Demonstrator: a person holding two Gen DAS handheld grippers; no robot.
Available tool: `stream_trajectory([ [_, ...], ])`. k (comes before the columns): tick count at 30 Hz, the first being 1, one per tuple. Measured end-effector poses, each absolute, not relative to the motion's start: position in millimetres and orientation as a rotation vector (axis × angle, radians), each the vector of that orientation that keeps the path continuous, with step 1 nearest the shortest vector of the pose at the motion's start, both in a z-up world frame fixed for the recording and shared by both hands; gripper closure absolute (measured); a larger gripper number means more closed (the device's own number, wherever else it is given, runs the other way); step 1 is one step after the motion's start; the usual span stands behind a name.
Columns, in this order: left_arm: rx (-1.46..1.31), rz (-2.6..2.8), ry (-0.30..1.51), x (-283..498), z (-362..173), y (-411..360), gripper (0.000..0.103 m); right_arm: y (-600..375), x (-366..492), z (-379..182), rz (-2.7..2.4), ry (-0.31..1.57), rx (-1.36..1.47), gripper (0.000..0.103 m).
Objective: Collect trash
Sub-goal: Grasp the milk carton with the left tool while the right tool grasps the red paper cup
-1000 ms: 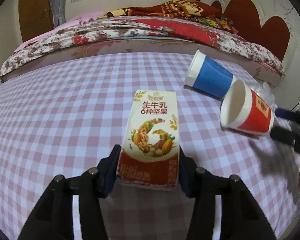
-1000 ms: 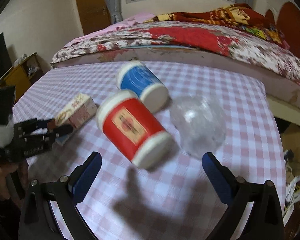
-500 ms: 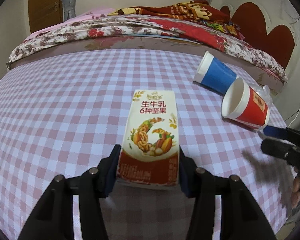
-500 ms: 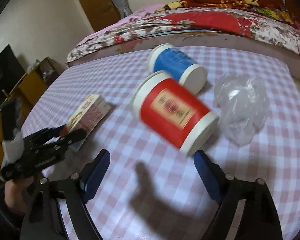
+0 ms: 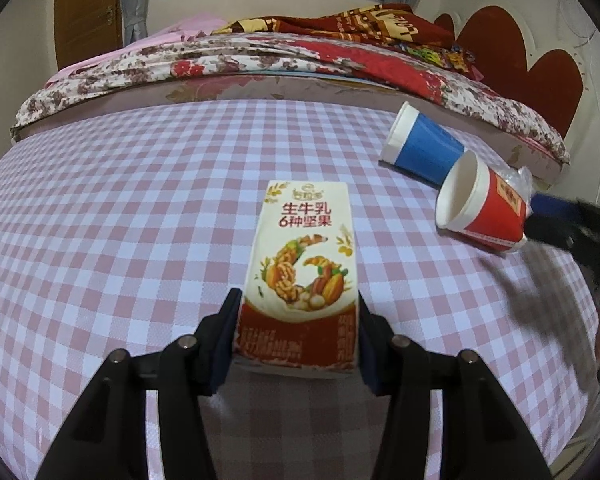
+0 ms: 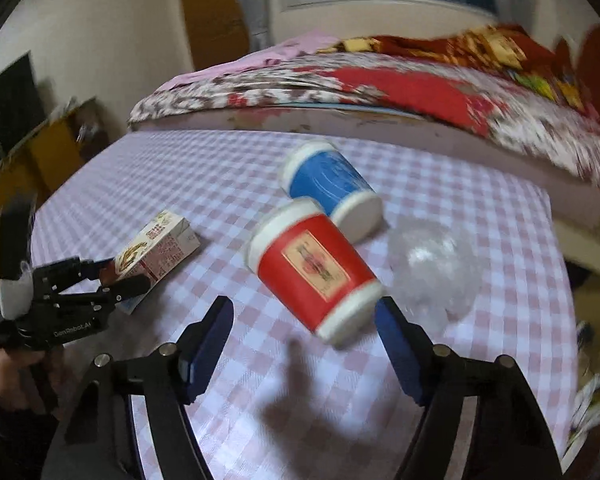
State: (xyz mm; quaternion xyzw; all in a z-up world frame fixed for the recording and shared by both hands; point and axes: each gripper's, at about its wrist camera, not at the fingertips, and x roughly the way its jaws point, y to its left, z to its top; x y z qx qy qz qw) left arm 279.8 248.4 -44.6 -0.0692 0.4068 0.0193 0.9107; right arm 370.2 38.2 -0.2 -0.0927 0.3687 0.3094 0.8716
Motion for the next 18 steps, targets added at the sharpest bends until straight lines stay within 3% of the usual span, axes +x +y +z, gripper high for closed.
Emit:
stream_trajectory([
  [9, -0.131, 0.038, 0.841, 279, -44, 246, 0.051, 56, 401, -14, 0.63, 0.849, -0.271, 0.028],
  [12, -0.136, 0.04, 0.841, 279, -44, 246, 0.051, 58, 396, -22, 0.608, 0.929, -0.186, 0.04],
  [18, -0.137, 0.044, 0.835, 280, -39, 247, 0.051, 66, 380, -26, 0.623, 0.979, -0.047, 0.04],
])
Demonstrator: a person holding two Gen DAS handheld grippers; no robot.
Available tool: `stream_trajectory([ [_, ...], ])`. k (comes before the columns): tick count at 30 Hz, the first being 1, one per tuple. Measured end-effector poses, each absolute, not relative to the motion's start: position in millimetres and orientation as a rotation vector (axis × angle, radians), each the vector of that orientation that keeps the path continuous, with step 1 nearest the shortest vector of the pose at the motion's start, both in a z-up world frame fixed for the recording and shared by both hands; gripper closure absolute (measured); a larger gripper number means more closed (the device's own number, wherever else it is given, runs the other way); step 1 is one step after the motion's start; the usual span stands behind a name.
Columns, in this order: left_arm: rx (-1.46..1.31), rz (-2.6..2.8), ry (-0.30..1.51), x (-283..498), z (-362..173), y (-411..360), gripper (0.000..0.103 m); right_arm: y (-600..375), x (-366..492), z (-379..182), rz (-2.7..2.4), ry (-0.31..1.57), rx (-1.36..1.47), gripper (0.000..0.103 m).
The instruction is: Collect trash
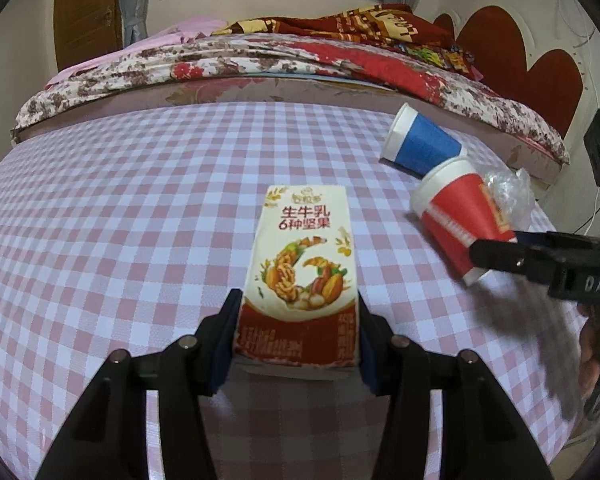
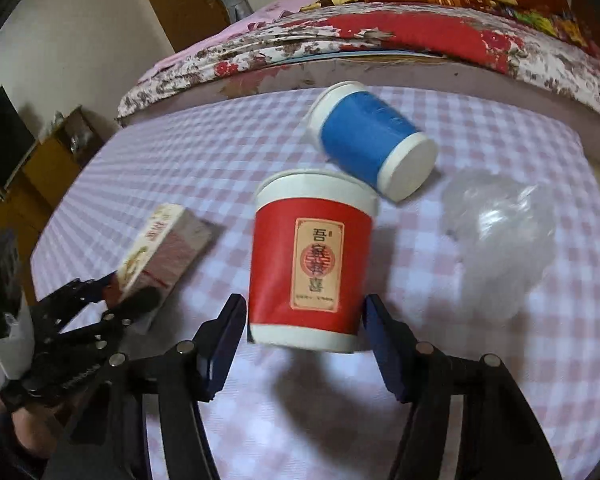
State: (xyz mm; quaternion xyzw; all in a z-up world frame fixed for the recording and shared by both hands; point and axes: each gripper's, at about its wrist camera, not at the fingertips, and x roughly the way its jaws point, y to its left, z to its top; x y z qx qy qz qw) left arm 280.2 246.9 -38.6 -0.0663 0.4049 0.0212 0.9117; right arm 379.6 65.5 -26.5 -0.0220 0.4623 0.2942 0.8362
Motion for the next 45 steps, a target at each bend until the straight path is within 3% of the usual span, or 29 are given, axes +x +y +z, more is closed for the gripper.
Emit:
stream_trajectory([
  [7, -0.135, 0.059, 0.851, 293, -36, 249, 0.051, 83, 392, -30, 0.513, 0.948, -0.128, 0.039],
  [14, -0.113, 0.105, 0.854, 300, -40, 251, 0.03, 93, 399, -32, 0.479, 0.941, -0.144, 0.036],
  [15, -0.115, 0.106, 0.853, 302, -40, 252, 0.029, 92, 399, -33, 0.475, 0.94, -0.145, 0.032],
  [20, -0.095, 0.097, 0.844, 308, -40, 253, 0.029, 96, 402, -34, 0.468, 0.937, -0.158, 0.032],
  [22, -0.1, 0.087, 0.847, 311, -41, 254, 0.036, 97, 402, -34, 0.472, 0.933, -0.157, 0.032],
  [23, -0.104, 0.081, 0.852, 312, -42, 254, 0.046, 98, 402, -34, 0.477, 0.932, -0.153, 0.032],
  [25, -0.101, 0.084, 0.856, 313, -43, 254, 0.049, 99, 401, -35, 0.478, 0.934, -0.153, 0.043],
  [26, -0.092, 0.084, 0.853, 313, -42, 253, 0.052, 99, 400, -34, 0.479, 0.929, -0.156, 0.044],
  [45, -0.068, 0.052, 0.717, 255, 0, 232, 0.053, 61, 335, 17, 0.488, 0.783, -0.123, 0.046],
])
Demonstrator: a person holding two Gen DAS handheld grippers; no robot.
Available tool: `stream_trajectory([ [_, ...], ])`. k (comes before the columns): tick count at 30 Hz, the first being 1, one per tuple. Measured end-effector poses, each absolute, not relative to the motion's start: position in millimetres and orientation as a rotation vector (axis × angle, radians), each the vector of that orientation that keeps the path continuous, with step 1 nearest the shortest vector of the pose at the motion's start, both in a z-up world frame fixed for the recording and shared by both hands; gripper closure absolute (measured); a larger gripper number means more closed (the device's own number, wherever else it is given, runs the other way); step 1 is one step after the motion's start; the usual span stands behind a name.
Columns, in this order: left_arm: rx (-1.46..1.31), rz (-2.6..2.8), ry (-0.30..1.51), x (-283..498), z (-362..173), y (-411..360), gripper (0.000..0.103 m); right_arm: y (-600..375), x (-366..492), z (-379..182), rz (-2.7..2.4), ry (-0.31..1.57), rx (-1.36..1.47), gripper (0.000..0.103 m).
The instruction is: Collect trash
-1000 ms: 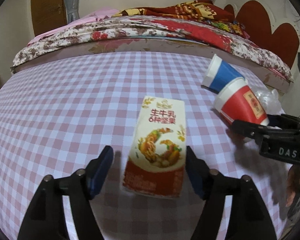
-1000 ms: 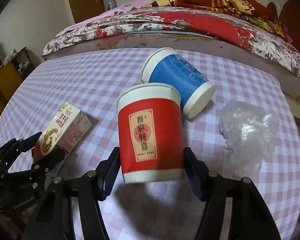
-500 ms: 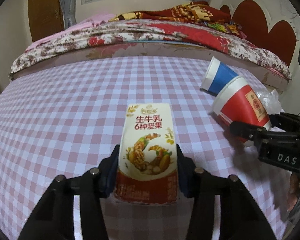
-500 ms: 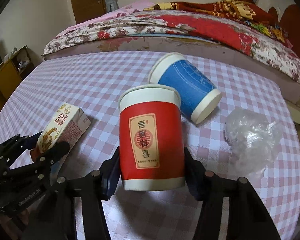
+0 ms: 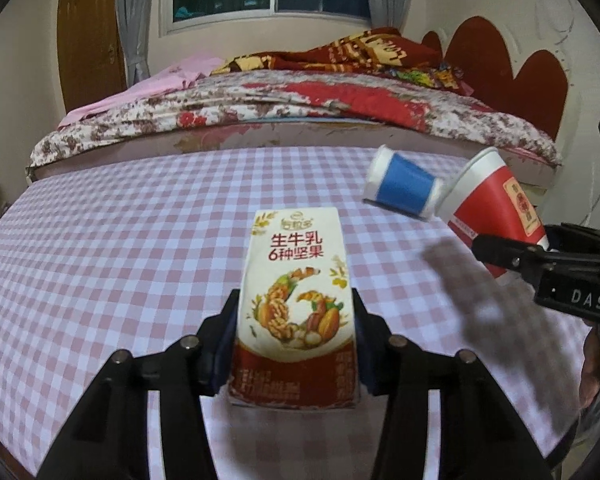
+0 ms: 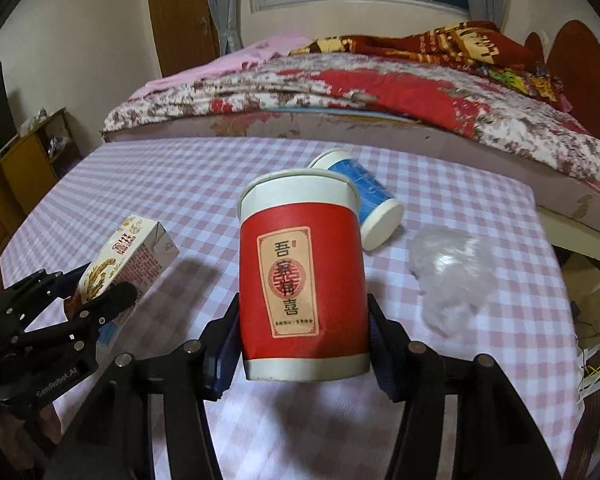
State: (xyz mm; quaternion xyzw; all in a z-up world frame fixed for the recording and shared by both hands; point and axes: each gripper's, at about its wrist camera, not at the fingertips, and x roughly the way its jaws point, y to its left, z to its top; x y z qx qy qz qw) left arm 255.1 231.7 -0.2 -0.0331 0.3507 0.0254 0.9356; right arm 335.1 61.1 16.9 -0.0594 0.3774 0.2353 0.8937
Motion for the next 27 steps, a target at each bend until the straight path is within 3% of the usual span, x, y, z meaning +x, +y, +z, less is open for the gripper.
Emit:
stream_trajectory([
  [27, -0.009, -0.192, 0.631, 156, 35, 101, 0.053, -93, 170, 64, 0.348, 0.662, -0.028, 0.046],
])
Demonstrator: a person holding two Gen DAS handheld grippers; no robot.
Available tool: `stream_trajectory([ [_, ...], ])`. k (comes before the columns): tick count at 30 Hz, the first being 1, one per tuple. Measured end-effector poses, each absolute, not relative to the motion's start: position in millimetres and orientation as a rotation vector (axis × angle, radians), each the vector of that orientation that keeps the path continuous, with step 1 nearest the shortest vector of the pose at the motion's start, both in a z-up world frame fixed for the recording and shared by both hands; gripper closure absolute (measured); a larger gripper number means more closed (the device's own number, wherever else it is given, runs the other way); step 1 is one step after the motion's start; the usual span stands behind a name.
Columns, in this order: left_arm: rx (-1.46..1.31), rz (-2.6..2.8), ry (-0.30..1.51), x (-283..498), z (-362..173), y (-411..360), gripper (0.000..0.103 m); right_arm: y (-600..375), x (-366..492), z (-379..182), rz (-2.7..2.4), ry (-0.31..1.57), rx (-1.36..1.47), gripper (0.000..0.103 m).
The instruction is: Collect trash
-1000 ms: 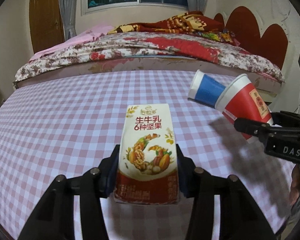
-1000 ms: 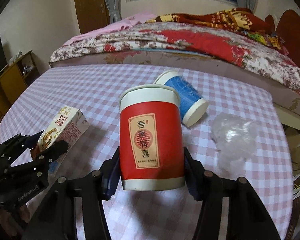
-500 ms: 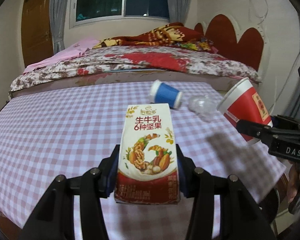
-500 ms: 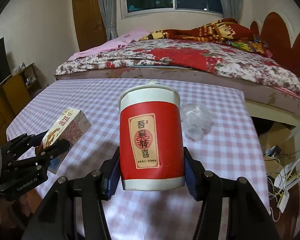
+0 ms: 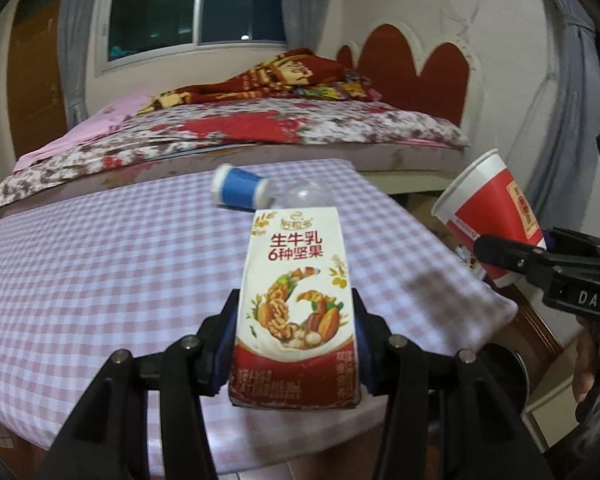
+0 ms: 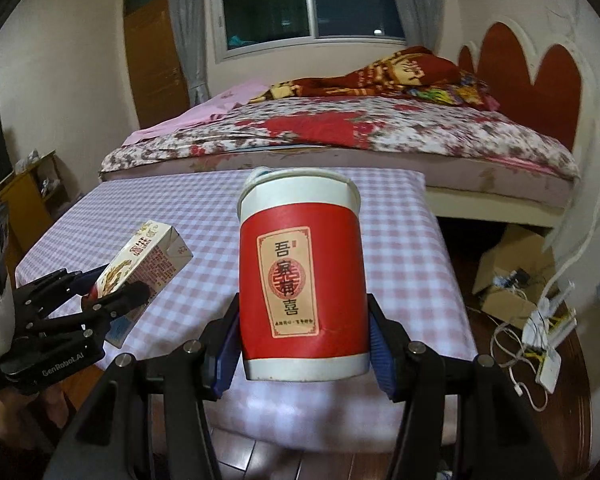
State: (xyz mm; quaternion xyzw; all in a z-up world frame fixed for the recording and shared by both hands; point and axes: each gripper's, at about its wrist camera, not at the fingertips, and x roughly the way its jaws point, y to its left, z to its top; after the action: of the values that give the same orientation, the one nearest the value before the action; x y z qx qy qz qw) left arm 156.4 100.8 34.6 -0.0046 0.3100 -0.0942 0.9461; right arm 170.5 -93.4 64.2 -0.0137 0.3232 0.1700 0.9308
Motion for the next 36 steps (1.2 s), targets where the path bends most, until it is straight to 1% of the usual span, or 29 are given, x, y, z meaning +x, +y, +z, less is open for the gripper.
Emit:
stream_trajectory([
  [10, 0.05, -0.323, 0.625, 142, 38, 29, 0.053, -170, 142, 57, 0.24, 0.666, 0.044, 0.046],
  [19, 0.097, -0.456, 0.651, 126, 28, -33, 0.053, -234, 114, 44, 0.119, 0.687, 0.086, 0.046],
  [31, 0.161, -0.633, 0.741, 99, -10, -110, 0.053, -302, 77, -1, -0.021, 0.789, 0.113, 0.045],
  [36, 0.193, -0.693, 0.795, 90, -35, -137, 0.053, -329, 63, -31, -0.064, 0.86, 0.123, 0.045],
])
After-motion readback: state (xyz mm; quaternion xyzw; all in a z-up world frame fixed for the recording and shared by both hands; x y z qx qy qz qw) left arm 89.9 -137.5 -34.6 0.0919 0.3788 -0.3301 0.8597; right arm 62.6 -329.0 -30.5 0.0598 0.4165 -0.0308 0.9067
